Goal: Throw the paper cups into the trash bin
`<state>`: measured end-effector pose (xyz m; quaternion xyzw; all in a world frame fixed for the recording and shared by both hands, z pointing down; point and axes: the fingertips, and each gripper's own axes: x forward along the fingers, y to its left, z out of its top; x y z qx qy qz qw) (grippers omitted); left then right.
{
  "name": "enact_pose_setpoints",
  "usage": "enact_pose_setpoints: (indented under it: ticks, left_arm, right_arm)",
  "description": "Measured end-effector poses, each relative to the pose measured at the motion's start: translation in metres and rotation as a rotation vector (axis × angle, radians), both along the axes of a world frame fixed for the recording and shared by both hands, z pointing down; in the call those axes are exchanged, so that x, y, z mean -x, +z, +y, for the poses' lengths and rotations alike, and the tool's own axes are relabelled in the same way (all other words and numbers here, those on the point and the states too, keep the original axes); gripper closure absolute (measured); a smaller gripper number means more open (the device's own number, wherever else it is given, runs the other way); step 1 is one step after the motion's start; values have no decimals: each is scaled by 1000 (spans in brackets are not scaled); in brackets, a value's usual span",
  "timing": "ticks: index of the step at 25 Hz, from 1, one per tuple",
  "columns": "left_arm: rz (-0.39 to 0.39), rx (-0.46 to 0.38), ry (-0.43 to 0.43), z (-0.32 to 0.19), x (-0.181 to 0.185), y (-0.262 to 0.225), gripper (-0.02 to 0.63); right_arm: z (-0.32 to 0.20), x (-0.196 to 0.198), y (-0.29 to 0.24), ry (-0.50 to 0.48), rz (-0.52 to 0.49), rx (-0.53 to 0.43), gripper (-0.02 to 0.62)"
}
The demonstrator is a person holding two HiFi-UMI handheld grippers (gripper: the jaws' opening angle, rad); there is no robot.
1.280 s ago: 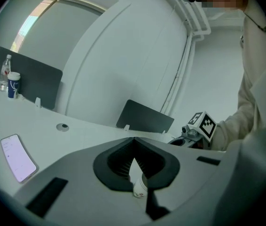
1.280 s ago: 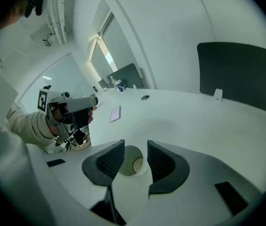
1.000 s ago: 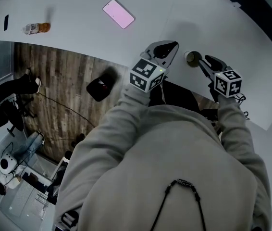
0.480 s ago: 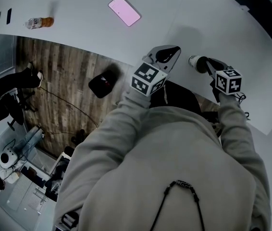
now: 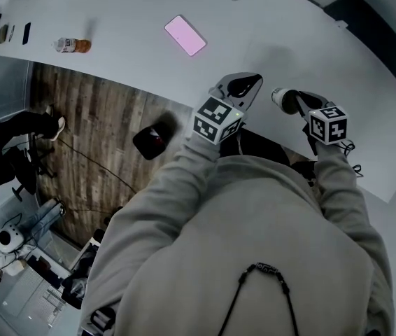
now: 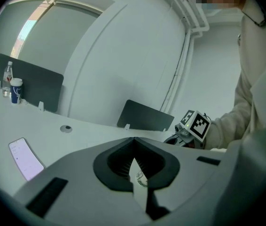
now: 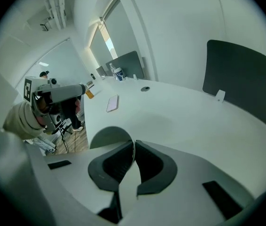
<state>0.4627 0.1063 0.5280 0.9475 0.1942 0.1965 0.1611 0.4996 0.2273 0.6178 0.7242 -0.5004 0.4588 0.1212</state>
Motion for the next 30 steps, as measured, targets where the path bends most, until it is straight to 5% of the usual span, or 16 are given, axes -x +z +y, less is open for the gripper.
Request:
enact_pose_setpoints:
  ticks: [6, 17, 30]
  left_arm:
    - [49, -52, -23, -16, -3, -21, 601]
    - [223, -178, -87, -67, -47, -112, 603]
    - [213, -205, -110, -52, -61, -118, 603]
  right_arm:
    - [-14, -13, -29, -4, 63, -74, 557]
    - [-52, -105, -182, 50, 360, -298, 557]
    - [-46, -109, -220, 4, 456, -306, 557]
